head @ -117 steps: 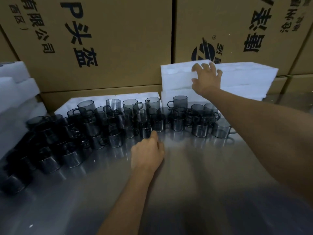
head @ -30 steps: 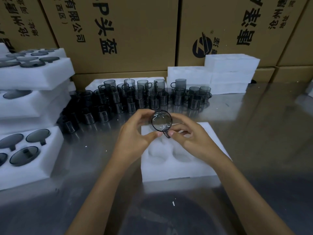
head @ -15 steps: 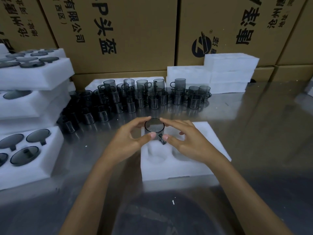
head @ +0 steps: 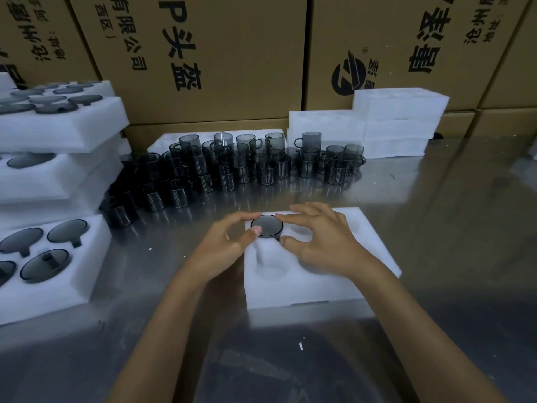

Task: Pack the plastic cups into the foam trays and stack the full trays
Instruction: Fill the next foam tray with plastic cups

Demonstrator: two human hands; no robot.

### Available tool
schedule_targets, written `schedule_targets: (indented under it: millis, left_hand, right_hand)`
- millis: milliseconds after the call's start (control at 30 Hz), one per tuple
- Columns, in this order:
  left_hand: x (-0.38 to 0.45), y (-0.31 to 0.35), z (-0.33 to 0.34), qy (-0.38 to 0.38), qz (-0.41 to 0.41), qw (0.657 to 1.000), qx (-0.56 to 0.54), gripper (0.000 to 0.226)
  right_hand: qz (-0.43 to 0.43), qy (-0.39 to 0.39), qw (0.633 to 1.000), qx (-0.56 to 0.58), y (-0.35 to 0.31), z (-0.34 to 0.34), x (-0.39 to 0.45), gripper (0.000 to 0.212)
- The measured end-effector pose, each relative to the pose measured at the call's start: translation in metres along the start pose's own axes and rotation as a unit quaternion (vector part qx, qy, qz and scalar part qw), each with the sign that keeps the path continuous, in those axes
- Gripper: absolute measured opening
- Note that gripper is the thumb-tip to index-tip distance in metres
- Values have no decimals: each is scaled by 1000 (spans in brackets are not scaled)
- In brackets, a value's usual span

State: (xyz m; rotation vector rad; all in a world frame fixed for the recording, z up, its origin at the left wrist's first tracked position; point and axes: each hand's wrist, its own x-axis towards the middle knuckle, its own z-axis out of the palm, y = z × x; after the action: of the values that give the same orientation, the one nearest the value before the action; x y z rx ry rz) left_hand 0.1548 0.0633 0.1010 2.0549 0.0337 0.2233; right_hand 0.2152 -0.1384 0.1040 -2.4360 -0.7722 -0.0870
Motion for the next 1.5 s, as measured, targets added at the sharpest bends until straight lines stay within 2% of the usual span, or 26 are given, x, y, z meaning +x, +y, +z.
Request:
schedule_targets:
  millis: [300, 467, 567, 667, 833, 967, 1067, 1167, 1267, 1367, 1500]
  left_hand:
    - [-4, -2, 4, 18, -2, 999, -34, 28]
    - [-7, -5, 8, 21, -20, 992, -122, 36]
    - [-1, -5, 11, 69, -43, 978, -190, 38]
    - [4, -5, 16, 137, -60, 960, -235, 25]
    - [11, -13, 19, 165, -48, 952, -253, 23]
    - [18, -18, 14, 172, -31, 948, -267, 23]
    - [20, -21, 14, 177, -26, 950, -257, 26]
    - [20, -20, 15, 174, -29, 950, -259, 27]
    - [20, -20, 13, 173, -35, 951, -256, 28]
    - [20, -20, 12, 178, -46, 952, -245, 28]
    - [19, -18, 10, 187, -67, 949, -246, 25]
  right_hand:
    - [3, 16, 1000, -9, 1, 3, 2, 39]
    - [32, 0, 999, 11, -6, -5, 10, 27]
    - [56, -31, 998, 22, -16, -20, 37, 20]
    - [61, -33, 997, 26, -29, -22, 74, 40]
    - [62, -49, 997, 12, -43, -3, 147, 64]
    - [79, -66, 995, 20, -52, 14, 199, 68]
    - [84, -75, 993, 29, -53, 28, 223, 62]
    - [91, -53, 993, 51, -50, 42, 234, 37]
    - [85, 6, 994, 64, -47, 53, 234, 19]
    - [62, 67, 993, 75, -47, 52, 226, 19]
    - [0, 102, 994, 32, -51, 31, 193, 27]
